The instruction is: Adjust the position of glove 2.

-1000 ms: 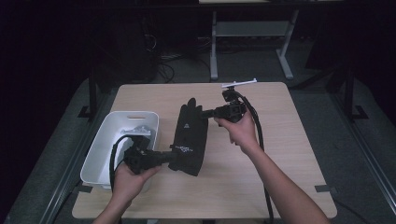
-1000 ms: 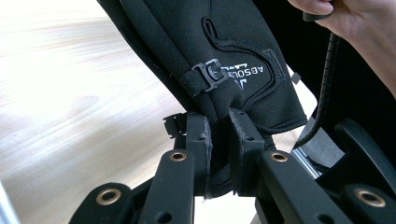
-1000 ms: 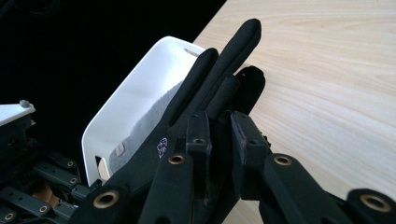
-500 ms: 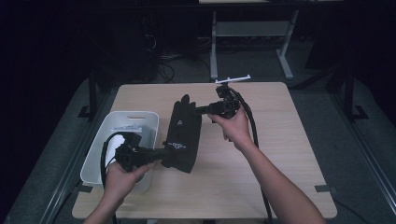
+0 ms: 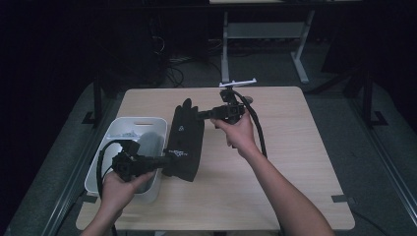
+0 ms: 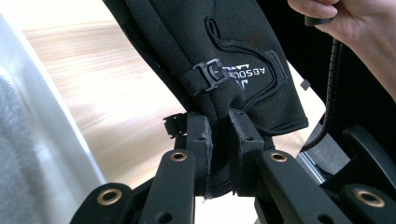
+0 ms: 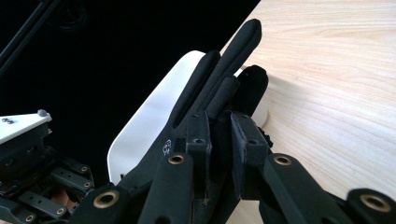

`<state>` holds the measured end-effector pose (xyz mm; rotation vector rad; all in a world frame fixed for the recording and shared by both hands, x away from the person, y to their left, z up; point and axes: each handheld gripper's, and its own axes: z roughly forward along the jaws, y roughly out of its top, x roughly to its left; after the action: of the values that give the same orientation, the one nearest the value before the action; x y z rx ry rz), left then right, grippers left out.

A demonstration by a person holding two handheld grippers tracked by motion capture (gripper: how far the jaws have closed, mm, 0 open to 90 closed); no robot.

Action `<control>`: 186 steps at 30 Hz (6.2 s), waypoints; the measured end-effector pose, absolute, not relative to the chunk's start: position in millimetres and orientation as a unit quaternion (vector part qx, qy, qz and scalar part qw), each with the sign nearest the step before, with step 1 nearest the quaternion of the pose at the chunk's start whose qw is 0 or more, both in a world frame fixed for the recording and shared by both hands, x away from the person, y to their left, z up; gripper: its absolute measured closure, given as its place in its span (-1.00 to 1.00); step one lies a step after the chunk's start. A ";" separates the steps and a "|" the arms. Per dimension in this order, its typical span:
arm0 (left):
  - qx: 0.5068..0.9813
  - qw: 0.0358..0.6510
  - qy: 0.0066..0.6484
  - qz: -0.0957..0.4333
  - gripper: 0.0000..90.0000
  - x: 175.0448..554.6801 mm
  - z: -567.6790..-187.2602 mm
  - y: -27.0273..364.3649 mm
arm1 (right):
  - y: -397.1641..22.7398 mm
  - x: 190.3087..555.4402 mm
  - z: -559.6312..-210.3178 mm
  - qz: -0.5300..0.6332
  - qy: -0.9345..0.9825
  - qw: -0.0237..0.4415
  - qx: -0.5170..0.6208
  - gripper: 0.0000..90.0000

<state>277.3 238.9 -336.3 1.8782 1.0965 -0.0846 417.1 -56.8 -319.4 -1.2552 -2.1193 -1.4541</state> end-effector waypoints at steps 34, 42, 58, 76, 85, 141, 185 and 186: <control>0.748 0.459 0.480 -0.018 0.80 267.8 -334.0 294.2 | 7.2 428.4 -325.2 -0.505 -0.734 0.173 -0.419 0.75; 0.741 0.458 0.491 -0.015 0.80 267.7 -336.1 309.6 | 26.6 432.1 -324.4 -0.500 -0.743 0.169 -0.412 0.75; 0.731 0.453 0.511 -0.002 0.80 264.6 -335.4 338.9 | 61.5 438.1 -325.8 -0.503 -0.744 0.182 -0.401 0.75; 0.717 0.444 0.537 -0.011 0.80 263.0 -350.1 364.4 | 90.7 442.2 -346.0 -0.493 -0.749 0.192 -0.400 0.75; 0.713 0.440 0.546 -0.013 0.80 261.6 -357.9 371.1 | 100.3 444.3 -356.8 -0.487 -0.752 0.197 -0.398 0.75; 0.711 0.424 0.561 0.002 0.48 271.0 -351.7 376.1 | 82.3 453.3 -373.7 -0.458 -0.762 0.191 -0.417 0.47; 0.730 0.444 0.519 -0.008 0.17 287.5 -333.6 316.9 | 16.8 444.9 -360.5 -0.501 -0.726 0.196 -0.429 0.23; 0.731 0.443 0.519 -0.006 0.15 287.5 -333.4 315.7 | 16.0 444.6 -359.8 -0.501 -0.726 0.196 -0.429 0.22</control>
<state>287.5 315.7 -333.4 1.8140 1.2875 -0.0152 444.6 16.0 -359.8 -1.2015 -2.0325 -1.4032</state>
